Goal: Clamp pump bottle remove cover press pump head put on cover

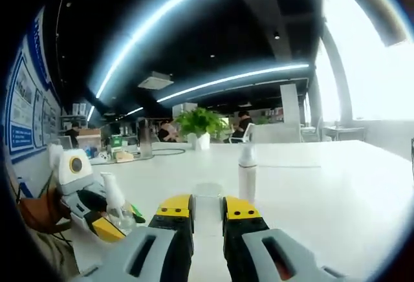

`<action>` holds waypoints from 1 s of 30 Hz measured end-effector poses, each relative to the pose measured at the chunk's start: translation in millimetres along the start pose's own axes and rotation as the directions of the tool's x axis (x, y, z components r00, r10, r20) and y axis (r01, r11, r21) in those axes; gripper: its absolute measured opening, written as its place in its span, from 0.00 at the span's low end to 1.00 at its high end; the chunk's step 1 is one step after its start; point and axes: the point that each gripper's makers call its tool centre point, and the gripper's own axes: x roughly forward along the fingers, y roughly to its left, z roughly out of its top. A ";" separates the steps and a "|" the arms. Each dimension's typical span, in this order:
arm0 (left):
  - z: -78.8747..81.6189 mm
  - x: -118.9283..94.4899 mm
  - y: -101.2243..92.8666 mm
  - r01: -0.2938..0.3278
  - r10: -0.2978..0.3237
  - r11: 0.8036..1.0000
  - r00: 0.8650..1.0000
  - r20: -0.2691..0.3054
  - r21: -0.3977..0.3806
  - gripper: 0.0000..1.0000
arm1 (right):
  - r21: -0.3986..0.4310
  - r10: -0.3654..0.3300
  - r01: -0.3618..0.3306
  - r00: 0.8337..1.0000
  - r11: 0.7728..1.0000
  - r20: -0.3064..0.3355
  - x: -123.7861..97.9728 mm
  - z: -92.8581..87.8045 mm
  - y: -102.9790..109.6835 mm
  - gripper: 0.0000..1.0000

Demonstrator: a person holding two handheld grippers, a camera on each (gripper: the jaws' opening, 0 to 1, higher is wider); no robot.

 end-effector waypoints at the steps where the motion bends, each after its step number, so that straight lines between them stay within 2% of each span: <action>1: -0.1 0.0 0.1 0.000 0.000 1.000 1.000 0.000 0.000 0.15 | 0.000 0.000 0.000 1.000 1.000 -0.003 0.6 -2.2 -0.1 0.12; 10: -0.2 -0.2 0.9 -0.001 0.001 1.000 1.000 0.000 0.001 0.15 | -0.001 -0.007 0.007 0.999 1.000 -0.038 11.8 -19.1 -10.3 0.12; 13: 0.0 -0.1 0.5 -0.001 0.001 1.000 1.000 0.000 0.000 0.15 | -0.025 -0.029 0.028 0.998 0.999 -0.059 15.0 -23.8 -15.9 0.12; 30: -0.5 -0.4 1.2 -0.003 0.003 1.000 1.000 -0.001 -0.004 0.15 | -0.031 -0.076 0.073 0.988 0.997 -0.135 24.1 -49.0 -35.4 0.12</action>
